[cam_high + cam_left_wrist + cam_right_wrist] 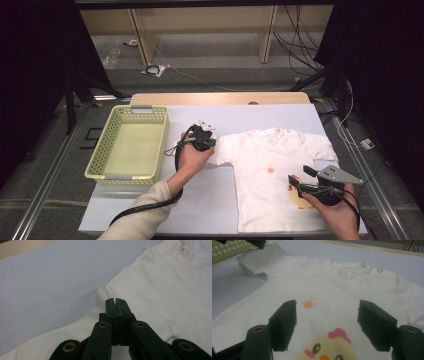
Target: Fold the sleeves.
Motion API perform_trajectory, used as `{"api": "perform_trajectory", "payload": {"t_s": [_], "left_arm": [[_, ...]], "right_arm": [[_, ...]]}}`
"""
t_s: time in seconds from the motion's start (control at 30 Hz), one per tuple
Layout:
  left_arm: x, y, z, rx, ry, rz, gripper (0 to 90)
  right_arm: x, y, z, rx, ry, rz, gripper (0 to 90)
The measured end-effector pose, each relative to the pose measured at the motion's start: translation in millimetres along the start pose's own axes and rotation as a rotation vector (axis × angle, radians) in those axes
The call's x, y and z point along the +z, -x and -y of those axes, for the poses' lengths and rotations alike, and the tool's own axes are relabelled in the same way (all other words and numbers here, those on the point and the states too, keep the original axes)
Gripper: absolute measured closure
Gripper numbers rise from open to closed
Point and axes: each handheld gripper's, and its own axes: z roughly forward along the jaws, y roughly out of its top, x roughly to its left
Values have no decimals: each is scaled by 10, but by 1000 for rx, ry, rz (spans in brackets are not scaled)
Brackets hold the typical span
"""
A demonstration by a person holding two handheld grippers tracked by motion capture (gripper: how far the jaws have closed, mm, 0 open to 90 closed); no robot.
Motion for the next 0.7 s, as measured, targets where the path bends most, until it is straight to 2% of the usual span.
{"api": "perform_trajectory", "payload": {"t_s": [0.03, 0.23, 0.7], "left_arm": [[-1, 28, -14, -5, 12, 5, 893], [-42, 128, -81, 28, 28, 24, 893], [-110, 391, -204, 75, 78, 82, 893]], "right_arm": [[0, 1, 0, 0, 1, 0, 323], [-7, 10, -3, 0, 5, 1, 323], [-7, 10, -3, 0, 5, 4, 325]]}}
